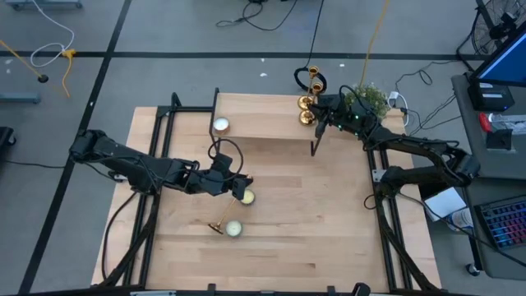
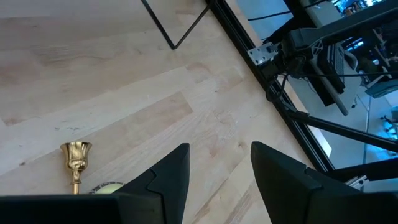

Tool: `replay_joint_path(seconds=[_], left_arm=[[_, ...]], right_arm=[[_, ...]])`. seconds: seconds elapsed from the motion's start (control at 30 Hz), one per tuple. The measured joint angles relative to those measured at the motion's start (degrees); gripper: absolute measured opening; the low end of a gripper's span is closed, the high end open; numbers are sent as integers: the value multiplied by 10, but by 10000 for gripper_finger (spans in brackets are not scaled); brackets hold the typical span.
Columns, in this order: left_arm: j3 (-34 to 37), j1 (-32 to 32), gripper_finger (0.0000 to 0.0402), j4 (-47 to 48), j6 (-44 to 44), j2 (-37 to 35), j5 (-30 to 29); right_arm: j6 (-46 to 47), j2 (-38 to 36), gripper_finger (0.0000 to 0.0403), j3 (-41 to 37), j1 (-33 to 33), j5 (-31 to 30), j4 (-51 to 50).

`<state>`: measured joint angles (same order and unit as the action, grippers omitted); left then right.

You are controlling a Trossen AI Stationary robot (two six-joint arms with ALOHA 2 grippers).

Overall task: Pick & Place candle stick holders
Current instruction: Put the right candle holder aligned with the other candle holder on the shelf

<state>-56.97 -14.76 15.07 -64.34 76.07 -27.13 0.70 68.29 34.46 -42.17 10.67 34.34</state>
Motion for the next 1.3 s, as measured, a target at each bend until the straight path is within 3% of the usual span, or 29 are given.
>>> replay_joint_path(seconds=[1.3], left_arm=[[0,-8,177,-19,4,0,-12]], right_arm=[[-7,19,19,2,-1,31,3]])
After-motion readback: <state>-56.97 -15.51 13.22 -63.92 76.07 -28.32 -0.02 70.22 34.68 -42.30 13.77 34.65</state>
